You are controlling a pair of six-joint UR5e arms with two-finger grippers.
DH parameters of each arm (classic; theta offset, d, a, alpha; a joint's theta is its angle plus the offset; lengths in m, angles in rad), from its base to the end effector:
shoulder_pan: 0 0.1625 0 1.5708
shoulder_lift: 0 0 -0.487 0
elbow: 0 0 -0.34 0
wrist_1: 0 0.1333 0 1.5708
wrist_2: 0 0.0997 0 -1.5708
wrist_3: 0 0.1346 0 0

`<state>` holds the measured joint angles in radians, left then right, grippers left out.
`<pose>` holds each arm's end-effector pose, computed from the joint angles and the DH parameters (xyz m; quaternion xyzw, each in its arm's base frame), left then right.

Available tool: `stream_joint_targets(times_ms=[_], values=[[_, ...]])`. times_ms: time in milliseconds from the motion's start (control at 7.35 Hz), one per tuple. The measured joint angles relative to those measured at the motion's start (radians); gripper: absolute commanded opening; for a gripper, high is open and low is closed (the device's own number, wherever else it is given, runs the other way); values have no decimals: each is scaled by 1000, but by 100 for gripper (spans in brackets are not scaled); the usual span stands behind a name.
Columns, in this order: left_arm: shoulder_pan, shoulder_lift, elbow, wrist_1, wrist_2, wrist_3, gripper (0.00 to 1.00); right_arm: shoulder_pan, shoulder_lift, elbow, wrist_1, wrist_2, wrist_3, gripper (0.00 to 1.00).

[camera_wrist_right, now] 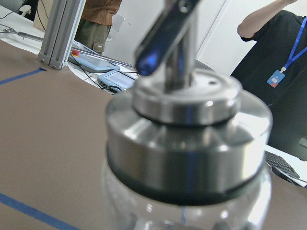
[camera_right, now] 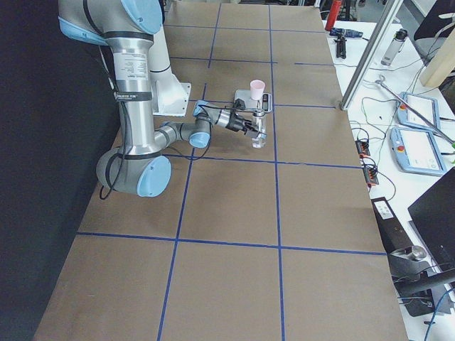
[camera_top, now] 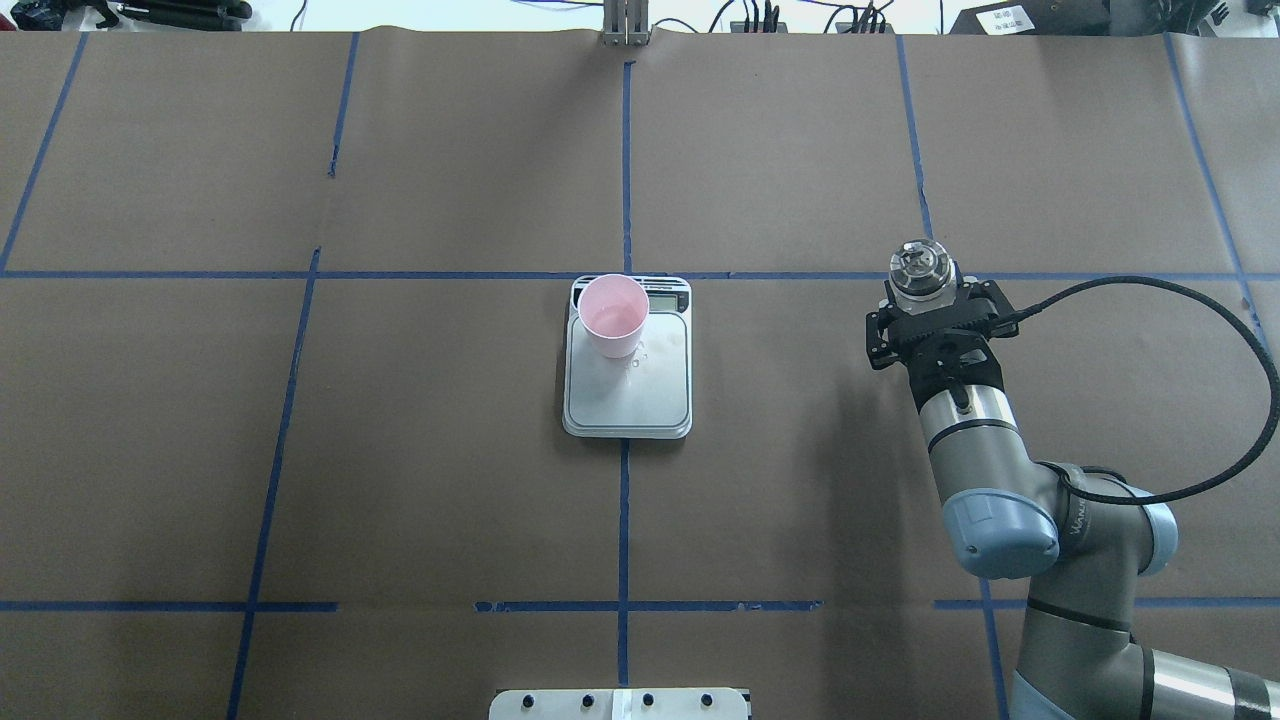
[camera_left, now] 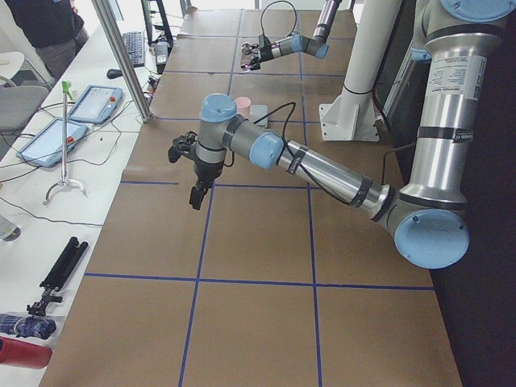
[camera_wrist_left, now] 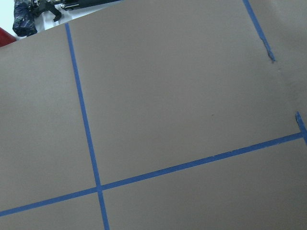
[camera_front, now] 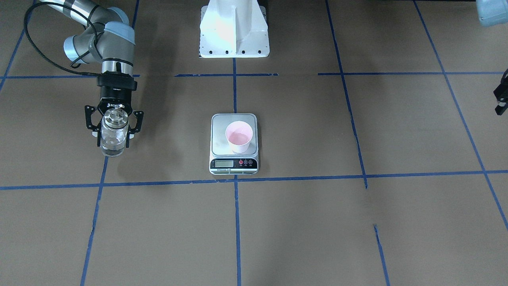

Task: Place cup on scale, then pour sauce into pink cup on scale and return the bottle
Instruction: 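Carry the dispenser with the right gripper over the pink cup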

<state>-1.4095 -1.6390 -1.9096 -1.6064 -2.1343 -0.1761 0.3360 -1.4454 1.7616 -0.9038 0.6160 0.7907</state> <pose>0.0172 -0.4878 0.5739 0.1623 0.3028 0.0541 0.9376 -0.3957 -0.3958 0.5001 0.5656 -0.1412 0.0391 0.8116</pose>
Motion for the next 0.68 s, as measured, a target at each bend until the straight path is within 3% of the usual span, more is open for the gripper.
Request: stream_joint_targets(times_ms=[408,680], values=[[-127,22,99,-5,-9,119,100,-3,106,105,-366,-2,-38,0],[-169,38,141,-6,-46,178,100,-6,181,122,-571,-12,-39,0]])
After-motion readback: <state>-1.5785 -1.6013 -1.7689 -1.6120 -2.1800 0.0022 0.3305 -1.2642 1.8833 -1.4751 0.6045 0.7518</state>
